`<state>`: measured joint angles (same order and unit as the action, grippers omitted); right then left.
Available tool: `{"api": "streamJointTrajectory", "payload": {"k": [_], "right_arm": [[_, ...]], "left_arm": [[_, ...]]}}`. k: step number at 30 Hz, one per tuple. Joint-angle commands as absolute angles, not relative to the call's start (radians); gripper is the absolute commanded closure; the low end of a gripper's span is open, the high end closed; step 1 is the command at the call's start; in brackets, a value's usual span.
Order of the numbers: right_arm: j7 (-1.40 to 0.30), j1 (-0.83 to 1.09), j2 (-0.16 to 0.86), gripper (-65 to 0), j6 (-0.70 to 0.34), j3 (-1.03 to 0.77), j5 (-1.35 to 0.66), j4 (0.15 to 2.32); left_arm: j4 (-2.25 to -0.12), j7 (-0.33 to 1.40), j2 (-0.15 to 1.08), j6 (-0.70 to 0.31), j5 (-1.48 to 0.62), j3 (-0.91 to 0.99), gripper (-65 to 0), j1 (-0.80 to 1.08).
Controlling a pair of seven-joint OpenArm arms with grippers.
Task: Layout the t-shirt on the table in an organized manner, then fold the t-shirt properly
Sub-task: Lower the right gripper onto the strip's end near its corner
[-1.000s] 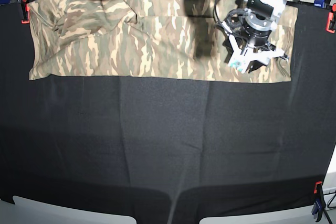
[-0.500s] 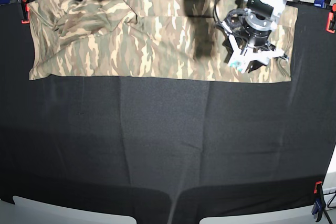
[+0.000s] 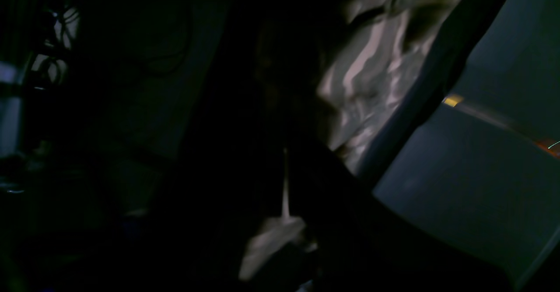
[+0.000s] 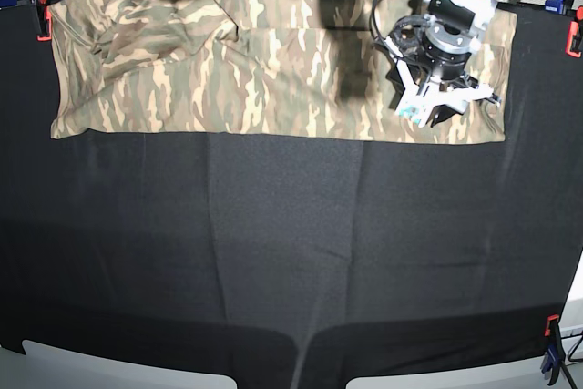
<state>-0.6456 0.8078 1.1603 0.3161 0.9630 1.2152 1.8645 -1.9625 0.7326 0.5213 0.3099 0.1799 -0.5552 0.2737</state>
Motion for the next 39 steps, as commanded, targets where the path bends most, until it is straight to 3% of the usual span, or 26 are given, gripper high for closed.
{"api": "streamJointTrajectory", "payload": {"k": [1, 2, 6, 9, 22, 23, 27, 31, 39], "right_arm": [[-0.639, 0.814, 1.171, 0.0, 0.309, 0.959, 1.190, 1.874], [-0.620, 0.815, 1.169, -1.9, 0.297, 0.955, 1.146, 1.874], [-0.547, 0.814, 1.169, -22.6, 0.286, 0.955, 1.062, 1.874], [-0.541, 0.801, 1.164, -26.7, 0.286, 0.955, 1.077, 1.874], [-0.561, 0.632, 1.077, -26.0, 0.292, 0.956, 1.151, 1.759], [-0.562, 0.633, 1.078, -23.6, 0.303, 0.957, 1.170, 1.760], [-0.587, 0.633, 1.078, -3.9, 0.416, 0.990, 1.225, 1.760], [-0.611, 0.632, 1.078, 0.0, 0.435, 1.072, 1.261, 1.761], [-0.779, 0.632, 1.077, 0.0, 0.436, 1.257, 1.414, 1.790]], "left_arm": [[-1.978, 0.710, 0.527, 0.316, 0.194, -0.550, -22.0, 0.266], [-1.978, 0.710, 0.527, 0.317, 0.194, -0.550, -22.0, 0.266], [-1.978, 0.710, 0.527, 0.316, 0.194, -0.550, -22.0, 0.266], [-1.978, 0.710, 0.527, 0.317, 0.194, -0.550, -22.0, 0.266], [-1.978, 0.709, 0.527, 0.316, 0.194, -0.550, -22.0, 0.266], [-1.978, 0.709, 0.527, 0.317, 0.194, -0.550, -22.0, 0.266], [-1.978, 0.710, 0.527, 0.316, 0.194, -0.550, -22.0, 0.266], [-1.978, 0.710, 0.527, 0.316, 0.194, -0.550, -22.0, 0.266], [-1.978, 0.710, 0.527, 0.316, 0.194, -0.550, -22.0, 0.266]]}}
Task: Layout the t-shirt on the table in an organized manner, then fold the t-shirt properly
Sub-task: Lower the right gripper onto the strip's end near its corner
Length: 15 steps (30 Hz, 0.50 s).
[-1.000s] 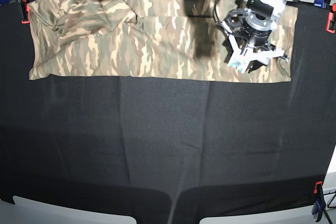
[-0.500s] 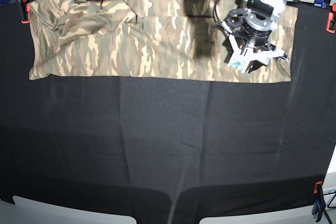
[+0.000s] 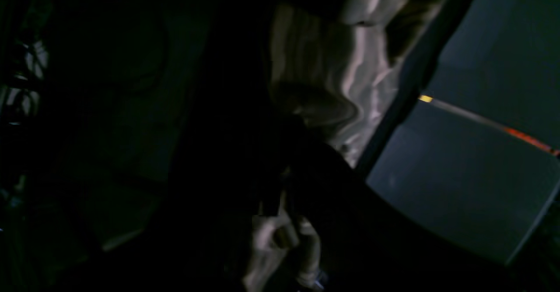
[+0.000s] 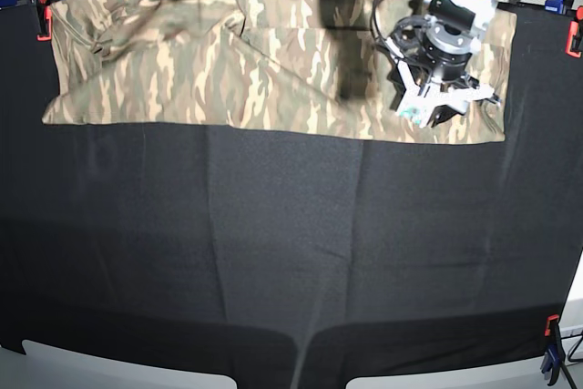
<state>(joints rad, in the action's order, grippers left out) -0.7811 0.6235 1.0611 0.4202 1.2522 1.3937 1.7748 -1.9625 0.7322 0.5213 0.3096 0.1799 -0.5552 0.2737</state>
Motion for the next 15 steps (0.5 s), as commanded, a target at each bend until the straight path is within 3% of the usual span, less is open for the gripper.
{"api": "streamJointTrajectory", "payload": {"k": [1, 8, 15], "right_arm": [[-0.792, 0.632, 1.077, 0.0, 0.436, 1.267, 1.414, 1.802], [-0.842, 0.632, 1.077, 0.0, 0.435, 1.235, 1.386, 1.877], [-0.840, 0.632, 1.077, 0.0, 0.428, 1.091, 1.274, 1.987]], "left_arm": [[-1.978, 0.710, 0.527, 0.317, 0.193, -0.550, -22.0, 0.266], [-1.978, 0.710, 0.527, 0.317, 0.193, -0.550, -22.0, 0.266], [-1.978, 0.710, 0.527, 0.317, 0.193, -0.550, -22.0, 0.266]]}}
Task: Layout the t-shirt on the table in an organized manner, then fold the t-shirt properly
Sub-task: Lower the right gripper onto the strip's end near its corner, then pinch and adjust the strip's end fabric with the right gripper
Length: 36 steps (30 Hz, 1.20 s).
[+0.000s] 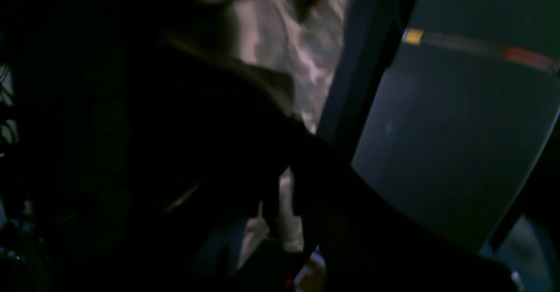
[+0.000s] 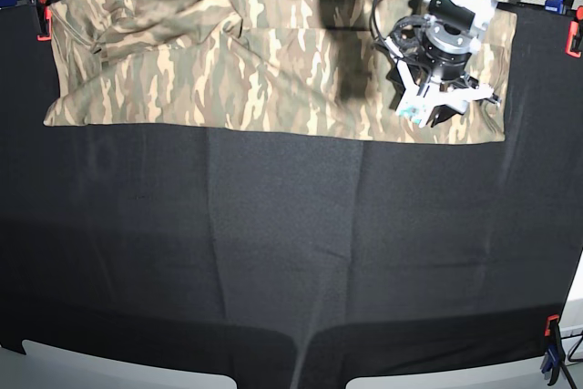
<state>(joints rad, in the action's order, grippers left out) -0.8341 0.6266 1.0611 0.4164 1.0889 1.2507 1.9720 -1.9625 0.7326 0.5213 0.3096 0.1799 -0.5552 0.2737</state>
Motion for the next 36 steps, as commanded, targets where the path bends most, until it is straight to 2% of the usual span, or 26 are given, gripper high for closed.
{"api": "streamJointTrajectory", "payload": {"k": [1, 5, 9, 15, 22, 32, 33, 36], "right_arm": [[-0.832, 0.632, 1.077, 0.0, 0.420, 1.057, 1.251, 2.000], [-0.743, 0.625, 1.077, 0.0, 0.362, 0.899, 1.067, 2.025], [-0.657, 0.585, 1.077, 0.0, 0.261, 0.758, 0.848, 2.025], [-0.598, 0.497, 1.077, 0.0, 0.174, 0.670, 0.640, 2.024], [-0.587, 0.426, 1.077, 0.0, 0.120, 0.670, 0.510, 2.010], [-0.589, 0.413, 1.035, 0.0, 0.096, 0.684, 0.527, 1.969], [-0.593, 0.413, 1.025, -1.0, 0.096, 0.684, 0.527, 1.969], [-0.647, 0.413, 0.997, -16.0, 0.096, 0.684, 0.549, 1.969]], "left_arm": [[-1.978, 0.710, 0.527, 0.317, 0.193, -0.550, -22.0, 0.266], [-1.978, 0.710, 0.527, 0.317, 0.193, -0.550, -22.0, 0.266], [-1.978, 0.710, 0.527, 0.317, 0.193, -0.550, -22.0, 0.266], [-1.978, 0.710, 0.527, 0.317, 0.193, -0.550, -22.0, 0.266], [-1.978, 0.710, 0.527, 0.316, 0.193, -0.550, -22.0, 0.266], [-1.978, 0.710, 0.527, 0.316, 0.193, -0.550, -22.0, 0.266], [-1.978, 0.710, 0.527, 0.317, 0.193, -0.550, -22.0, 0.266], [-1.978, 0.714, 0.527, 0.316, 0.194, -0.550, -22.0, 0.266]]}}
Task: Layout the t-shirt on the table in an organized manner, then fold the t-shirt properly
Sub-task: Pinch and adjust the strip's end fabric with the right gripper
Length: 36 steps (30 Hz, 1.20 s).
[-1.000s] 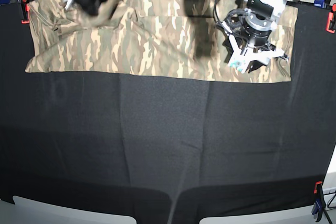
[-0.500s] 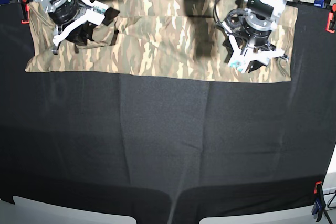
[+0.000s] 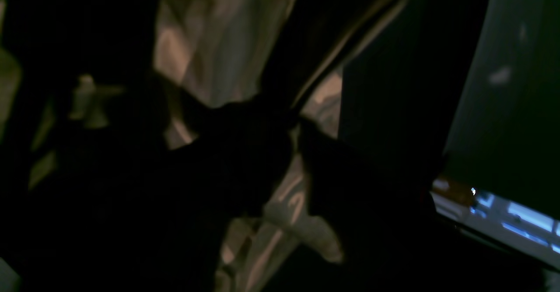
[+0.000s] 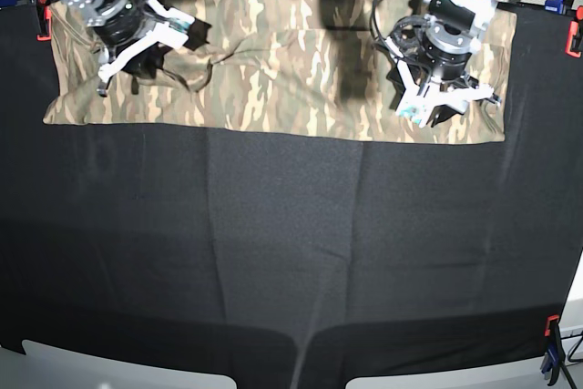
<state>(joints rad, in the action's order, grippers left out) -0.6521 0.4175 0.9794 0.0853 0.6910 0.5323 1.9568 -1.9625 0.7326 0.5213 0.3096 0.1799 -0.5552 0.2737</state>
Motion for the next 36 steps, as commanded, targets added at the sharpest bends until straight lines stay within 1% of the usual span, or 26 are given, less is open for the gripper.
{"api": "streamJointTrajectory", "payload": {"k": [1, 3, 6, 8, 12, 15, 17, 27, 29, 31, 33, 36], "right_arm": [[-0.687, 0.413, 0.991, -19.4, 0.096, 0.684, 0.563, 1.969], [-0.785, 0.413, 0.989, -22.8, 0.097, 0.684, 0.577, 1.969], [-0.962, 0.414, 0.992, -22.7, 0.135, 0.684, 0.577, 1.969], [-0.987, 0.415, 1.001, -22.7, 0.172, 0.684, 0.590, 1.970], [-0.954, 0.422, 1.024, -22.7, 0.244, 0.684, 0.668, 1.988], [-0.954, 0.421, 1.035, -22.7, 0.311, 0.684, 0.726, 2.025], [-0.954, 0.421, 1.037, -22.7, 0.337, 0.684, 0.762, 2.056], [-0.953, 0.416, 1.036, -22.7, 0.353, 0.682, 0.772, 2.165], [-0.933, 0.416, 1.036, -22.7, 0.353, 0.682, 0.710, 2.166], [-0.864, 0.416, 1.032, -22.7, 0.351, 0.682, 0.572, 2.165], [-0.801, 0.416, 1.003, -22.7, 0.330, 0.682, 0.462, 2.160], [-0.723, 0.416, 0.935, -22.7, 0.294, 0.682, 0.413, 2.125]], "left_arm": [[-1.978, 0.719, 0.527, 0.316, 0.194, -0.550, -22.0, 0.266], [-1.978, 0.729, 0.527, 0.316, 0.194, -0.550, -22.0, 0.266], [-1.978, 0.732, 0.527, 0.316, 0.194, -0.550, -22.0, 0.266], [-1.978, 0.732, 0.527, 0.316, 0.194, -0.550, -22.0, 0.266], [-1.978, 0.732, 0.528, 0.316, 0.194, -0.550, -22.0, 0.266], [-1.978, 0.732, 0.530, 0.316, 0.194, -0.550, -22.0, 0.266], [-1.978, 0.732, 0.530, 0.316, 0.203, -0.550, -22.0, 0.266], [-1.978, 0.732, 0.530, 0.317, 0.220, -0.550, -22.0, 0.266], [-1.978, 0.732, 0.530, 0.317, 0.220, -0.550, -22.0, 0.266], [-1.978, 0.732, 0.530, 0.317, 0.220, -0.550, -22.0, 0.266], [-1.978, 0.732, 0.530, 0.317, 0.220, -0.550, -22.0, 0.266], [-1.978, 0.732, 0.530, 0.317, 0.219, -0.550, -22.0, 0.266]]}}
